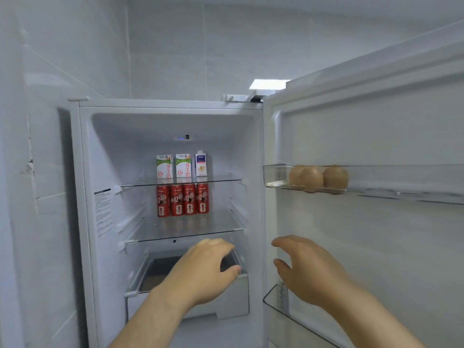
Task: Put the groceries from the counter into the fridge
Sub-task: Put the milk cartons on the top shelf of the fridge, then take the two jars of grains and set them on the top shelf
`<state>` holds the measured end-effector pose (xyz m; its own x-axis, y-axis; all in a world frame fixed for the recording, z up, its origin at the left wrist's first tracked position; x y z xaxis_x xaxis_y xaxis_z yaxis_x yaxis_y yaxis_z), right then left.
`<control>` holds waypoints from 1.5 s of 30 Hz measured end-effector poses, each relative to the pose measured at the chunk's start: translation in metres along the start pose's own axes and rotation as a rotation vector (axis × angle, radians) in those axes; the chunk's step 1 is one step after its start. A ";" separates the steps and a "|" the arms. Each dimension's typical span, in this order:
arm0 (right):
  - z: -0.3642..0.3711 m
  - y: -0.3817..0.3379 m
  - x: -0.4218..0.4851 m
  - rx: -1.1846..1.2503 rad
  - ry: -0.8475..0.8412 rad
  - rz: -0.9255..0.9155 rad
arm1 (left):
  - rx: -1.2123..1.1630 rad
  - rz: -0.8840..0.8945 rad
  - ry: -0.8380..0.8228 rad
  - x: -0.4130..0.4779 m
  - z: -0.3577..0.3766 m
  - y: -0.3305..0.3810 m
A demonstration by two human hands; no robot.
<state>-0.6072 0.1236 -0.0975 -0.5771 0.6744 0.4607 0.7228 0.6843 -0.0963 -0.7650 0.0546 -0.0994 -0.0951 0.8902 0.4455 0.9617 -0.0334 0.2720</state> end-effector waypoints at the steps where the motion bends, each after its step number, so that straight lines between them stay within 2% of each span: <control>1: -0.003 0.005 -0.008 -0.010 0.007 0.011 | -0.007 0.019 -0.004 -0.001 0.004 0.007; 11: -0.040 0.066 -0.081 -0.175 0.003 0.232 | -0.134 0.266 -0.017 0.004 0.030 0.088; 22: -0.081 0.096 -0.188 -0.331 0.064 0.502 | -0.296 0.520 -0.164 -0.001 0.083 0.177; 29: -0.105 0.117 -0.265 -0.424 0.024 0.684 | -0.405 0.654 -0.296 -0.024 0.124 0.246; 36: -0.143 0.126 -0.364 -0.460 0.020 0.871 | -0.413 0.780 -0.396 -0.073 0.137 0.327; 45: -0.230 0.131 -0.541 -0.496 0.073 1.099 | -0.510 1.029 -0.442 -0.187 0.124 0.487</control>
<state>-0.1126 -0.2152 -0.1567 0.4489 0.8013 0.3955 0.8908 -0.4365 -0.1266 -0.2471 -0.0715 -0.1556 0.8384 0.4183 0.3494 0.3174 -0.8959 0.3109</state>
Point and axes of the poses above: each hand's wrist, its own x-axis towards the middle knuckle, its own z-axis out of the palm, y = z × x, the point moved 10 cm from there along x, towards the middle knuckle, and after that the axes turned 8 degrees about -x, right-handed, at the moved point
